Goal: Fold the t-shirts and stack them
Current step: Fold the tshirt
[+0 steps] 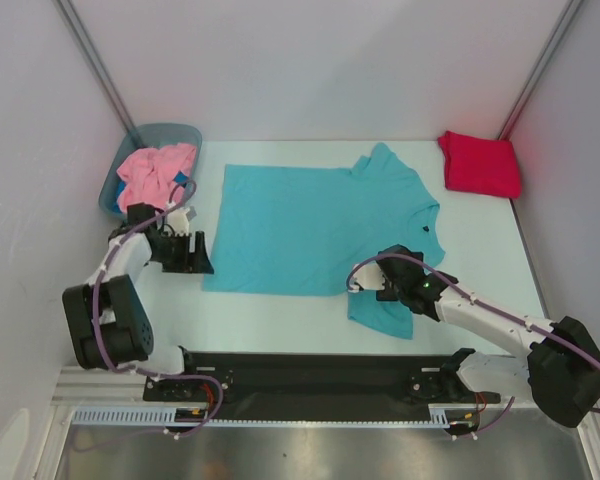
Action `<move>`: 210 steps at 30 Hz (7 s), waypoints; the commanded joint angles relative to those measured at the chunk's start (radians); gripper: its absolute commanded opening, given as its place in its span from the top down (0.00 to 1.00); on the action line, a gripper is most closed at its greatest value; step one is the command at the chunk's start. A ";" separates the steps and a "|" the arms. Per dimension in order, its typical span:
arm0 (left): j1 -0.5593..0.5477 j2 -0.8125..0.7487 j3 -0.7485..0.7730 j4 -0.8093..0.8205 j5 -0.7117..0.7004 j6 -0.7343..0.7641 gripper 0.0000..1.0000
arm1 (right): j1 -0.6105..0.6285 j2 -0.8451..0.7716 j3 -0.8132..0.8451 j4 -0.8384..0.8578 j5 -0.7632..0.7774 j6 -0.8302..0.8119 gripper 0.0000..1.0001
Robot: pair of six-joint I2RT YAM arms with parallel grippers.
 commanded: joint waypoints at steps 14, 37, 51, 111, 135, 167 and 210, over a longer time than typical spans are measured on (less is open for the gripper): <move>0.007 -0.477 -0.428 0.234 -0.180 1.334 0.15 | -0.005 0.011 -0.007 0.071 0.029 -0.055 0.28; -0.240 -0.273 -0.365 0.212 -0.052 1.561 0.24 | -0.028 -0.009 -0.026 0.112 0.035 -0.082 0.27; -0.244 -0.265 -0.349 0.113 -0.173 1.521 0.41 | -0.054 -0.003 -0.023 0.143 0.032 -0.101 0.27; -0.234 -0.191 -0.028 0.263 -0.319 0.570 1.00 | -0.170 0.179 0.276 -0.450 -0.627 0.401 0.25; -0.306 -0.159 0.012 0.277 -0.374 0.517 1.00 | 0.092 -0.074 -0.073 -0.270 -0.385 0.220 0.20; -0.308 -0.049 0.072 0.304 -0.379 0.555 1.00 | 0.109 -0.171 -0.052 -0.254 -0.141 0.049 1.00; -0.316 -0.016 0.096 0.406 -0.394 0.567 1.00 | -0.429 0.109 0.214 0.131 -0.138 -0.240 1.00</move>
